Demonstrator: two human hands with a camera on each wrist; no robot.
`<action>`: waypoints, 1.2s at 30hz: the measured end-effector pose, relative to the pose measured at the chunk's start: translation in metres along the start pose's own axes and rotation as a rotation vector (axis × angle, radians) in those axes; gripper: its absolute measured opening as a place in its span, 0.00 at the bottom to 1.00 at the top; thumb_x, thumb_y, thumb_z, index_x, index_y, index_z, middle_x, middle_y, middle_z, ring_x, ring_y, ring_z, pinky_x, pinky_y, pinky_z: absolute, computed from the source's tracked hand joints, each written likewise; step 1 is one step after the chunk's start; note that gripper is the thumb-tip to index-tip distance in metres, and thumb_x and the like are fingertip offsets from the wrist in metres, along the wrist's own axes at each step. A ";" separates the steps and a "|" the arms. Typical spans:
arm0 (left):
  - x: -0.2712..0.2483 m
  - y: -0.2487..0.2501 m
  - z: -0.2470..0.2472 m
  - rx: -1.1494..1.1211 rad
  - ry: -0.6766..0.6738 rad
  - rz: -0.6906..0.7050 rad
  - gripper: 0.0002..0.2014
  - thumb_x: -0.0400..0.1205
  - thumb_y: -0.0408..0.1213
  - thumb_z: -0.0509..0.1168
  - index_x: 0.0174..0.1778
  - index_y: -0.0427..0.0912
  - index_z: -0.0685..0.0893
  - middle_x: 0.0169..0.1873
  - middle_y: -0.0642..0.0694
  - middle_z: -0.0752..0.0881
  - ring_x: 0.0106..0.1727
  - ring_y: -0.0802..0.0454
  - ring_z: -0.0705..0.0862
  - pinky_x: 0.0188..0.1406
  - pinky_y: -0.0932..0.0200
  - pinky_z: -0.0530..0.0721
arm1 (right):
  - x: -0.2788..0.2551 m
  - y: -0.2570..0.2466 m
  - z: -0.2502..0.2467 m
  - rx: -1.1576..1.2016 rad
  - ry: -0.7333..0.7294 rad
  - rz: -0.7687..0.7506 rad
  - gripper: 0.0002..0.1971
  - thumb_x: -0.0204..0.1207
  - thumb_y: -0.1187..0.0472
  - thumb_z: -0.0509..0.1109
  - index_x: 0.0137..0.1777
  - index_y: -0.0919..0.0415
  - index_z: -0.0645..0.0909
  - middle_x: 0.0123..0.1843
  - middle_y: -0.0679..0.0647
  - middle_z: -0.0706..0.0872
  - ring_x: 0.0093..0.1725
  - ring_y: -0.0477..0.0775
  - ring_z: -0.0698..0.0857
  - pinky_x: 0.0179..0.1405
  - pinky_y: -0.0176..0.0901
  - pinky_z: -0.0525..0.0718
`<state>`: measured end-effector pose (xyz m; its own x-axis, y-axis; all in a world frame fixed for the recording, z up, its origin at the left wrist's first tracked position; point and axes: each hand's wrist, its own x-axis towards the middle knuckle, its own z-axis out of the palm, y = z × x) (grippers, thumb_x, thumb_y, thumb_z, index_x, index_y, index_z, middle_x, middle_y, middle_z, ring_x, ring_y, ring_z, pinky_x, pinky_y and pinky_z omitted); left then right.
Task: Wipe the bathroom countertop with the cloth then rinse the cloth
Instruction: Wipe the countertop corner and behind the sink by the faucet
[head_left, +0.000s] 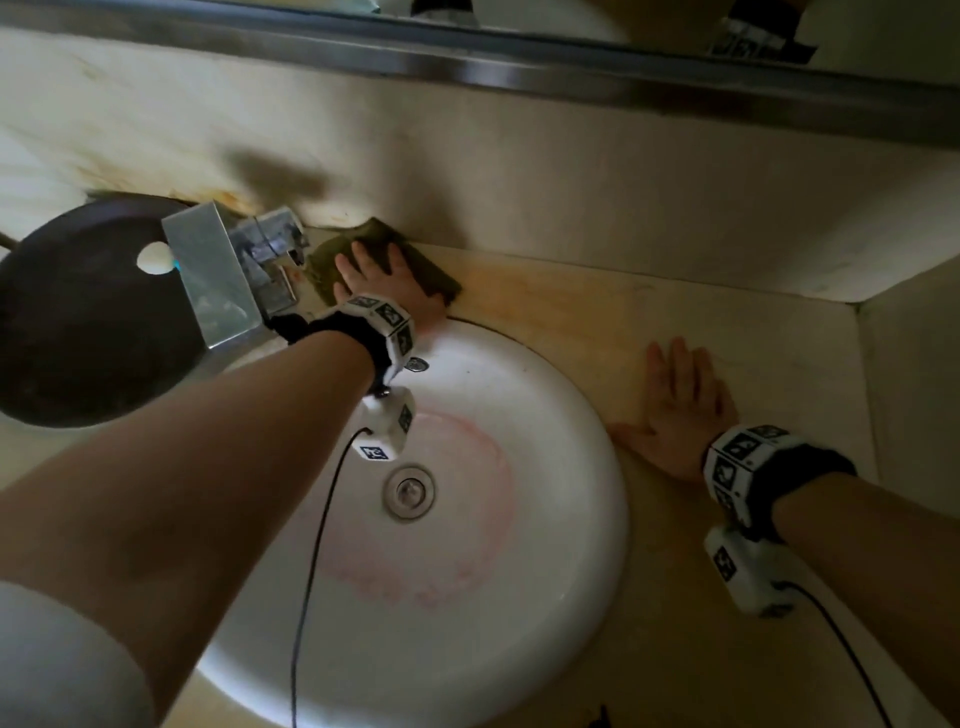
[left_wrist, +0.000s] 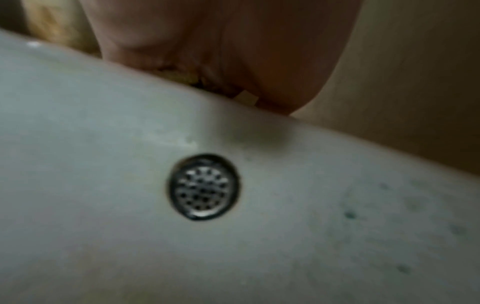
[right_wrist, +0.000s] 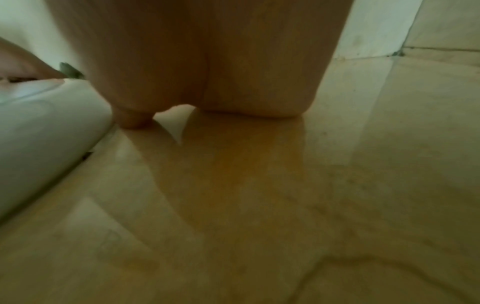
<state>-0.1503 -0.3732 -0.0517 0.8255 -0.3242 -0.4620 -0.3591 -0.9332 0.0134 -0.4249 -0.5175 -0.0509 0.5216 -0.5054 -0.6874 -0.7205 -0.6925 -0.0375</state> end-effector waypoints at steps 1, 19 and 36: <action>-0.004 0.006 0.001 0.009 -0.009 0.018 0.45 0.79 0.63 0.57 0.84 0.48 0.40 0.82 0.36 0.37 0.82 0.31 0.38 0.80 0.34 0.47 | -0.001 0.000 0.001 0.002 -0.012 0.002 0.52 0.74 0.29 0.54 0.79 0.53 0.21 0.81 0.55 0.21 0.81 0.62 0.27 0.80 0.61 0.35; -0.035 0.057 0.018 0.050 0.024 0.236 0.42 0.79 0.63 0.49 0.84 0.47 0.43 0.83 0.35 0.39 0.82 0.32 0.39 0.80 0.36 0.47 | 0.002 -0.001 0.004 -0.018 0.049 0.014 0.51 0.74 0.29 0.53 0.80 0.51 0.23 0.82 0.53 0.23 0.82 0.61 0.28 0.80 0.61 0.37; -0.073 0.112 0.026 -0.126 -0.070 0.427 0.25 0.87 0.41 0.48 0.82 0.46 0.58 0.83 0.37 0.54 0.82 0.33 0.51 0.80 0.39 0.57 | 0.005 0.003 0.010 -0.066 0.101 -0.007 0.50 0.74 0.28 0.51 0.80 0.53 0.23 0.82 0.54 0.24 0.82 0.61 0.29 0.80 0.61 0.37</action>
<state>-0.2617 -0.4499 -0.0396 0.5815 -0.6773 -0.4506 -0.6020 -0.7309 0.3216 -0.4290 -0.5171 -0.0621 0.5722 -0.5475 -0.6107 -0.6867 -0.7269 0.0083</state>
